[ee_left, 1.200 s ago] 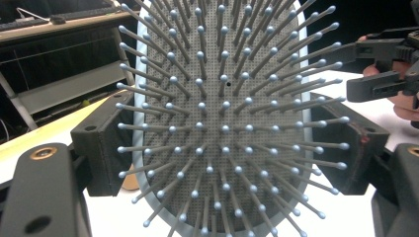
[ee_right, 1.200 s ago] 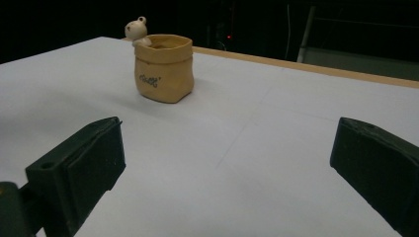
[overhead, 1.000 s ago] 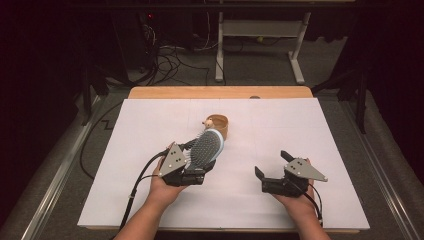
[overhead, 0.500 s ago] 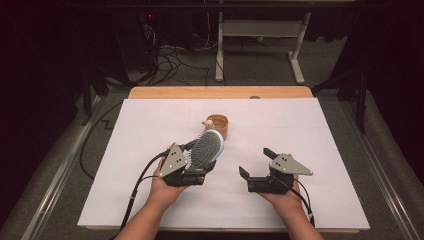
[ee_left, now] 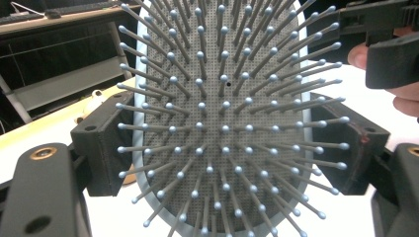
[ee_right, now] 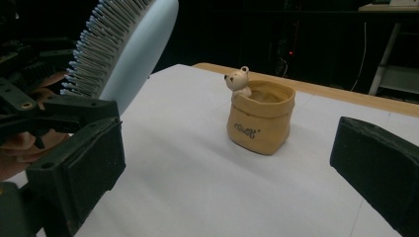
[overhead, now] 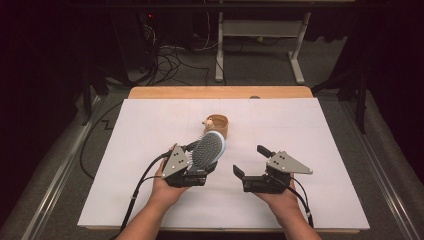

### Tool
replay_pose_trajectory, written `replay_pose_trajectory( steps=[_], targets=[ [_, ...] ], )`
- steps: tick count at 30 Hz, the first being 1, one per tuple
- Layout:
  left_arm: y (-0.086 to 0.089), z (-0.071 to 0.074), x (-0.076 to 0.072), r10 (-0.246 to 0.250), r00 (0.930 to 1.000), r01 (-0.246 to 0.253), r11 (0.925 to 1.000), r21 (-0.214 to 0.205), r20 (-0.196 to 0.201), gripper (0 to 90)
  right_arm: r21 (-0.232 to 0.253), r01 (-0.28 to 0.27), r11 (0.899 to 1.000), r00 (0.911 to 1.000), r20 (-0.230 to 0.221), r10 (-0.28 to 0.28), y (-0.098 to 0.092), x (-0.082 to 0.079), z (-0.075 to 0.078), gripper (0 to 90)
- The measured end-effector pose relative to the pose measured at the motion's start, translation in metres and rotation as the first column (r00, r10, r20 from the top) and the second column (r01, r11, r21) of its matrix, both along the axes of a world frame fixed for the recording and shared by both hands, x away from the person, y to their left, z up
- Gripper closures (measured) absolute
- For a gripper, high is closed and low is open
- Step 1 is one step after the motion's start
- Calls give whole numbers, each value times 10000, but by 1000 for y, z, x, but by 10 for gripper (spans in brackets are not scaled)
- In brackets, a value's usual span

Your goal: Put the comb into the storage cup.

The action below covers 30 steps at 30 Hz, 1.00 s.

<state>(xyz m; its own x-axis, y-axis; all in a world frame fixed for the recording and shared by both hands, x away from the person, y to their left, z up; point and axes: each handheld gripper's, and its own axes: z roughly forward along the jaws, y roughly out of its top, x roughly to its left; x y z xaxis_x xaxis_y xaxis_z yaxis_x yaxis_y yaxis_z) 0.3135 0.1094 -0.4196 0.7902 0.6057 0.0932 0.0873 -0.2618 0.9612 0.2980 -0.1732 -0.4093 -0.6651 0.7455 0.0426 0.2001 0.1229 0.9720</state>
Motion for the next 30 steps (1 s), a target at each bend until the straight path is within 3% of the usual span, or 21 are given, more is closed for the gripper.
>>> replay_pose_trajectory(
  steps=[8,11,30],
  targets=[
    [-3,2,-3,-32,9999,33,10000,-55,105,202,116,-114,9999,9997,208,111,3,-4,10,12],
    [-5,1,-3,-131,9999,130,9999,7,75,201,-50,-143,9999,9993,358,145,5,-6,14,12],
    [-13,-1,-5,-171,9999,171,9998,58,-12,202,302,-551,9980,9975,458,536,17,-9,24,10]
  ],
)
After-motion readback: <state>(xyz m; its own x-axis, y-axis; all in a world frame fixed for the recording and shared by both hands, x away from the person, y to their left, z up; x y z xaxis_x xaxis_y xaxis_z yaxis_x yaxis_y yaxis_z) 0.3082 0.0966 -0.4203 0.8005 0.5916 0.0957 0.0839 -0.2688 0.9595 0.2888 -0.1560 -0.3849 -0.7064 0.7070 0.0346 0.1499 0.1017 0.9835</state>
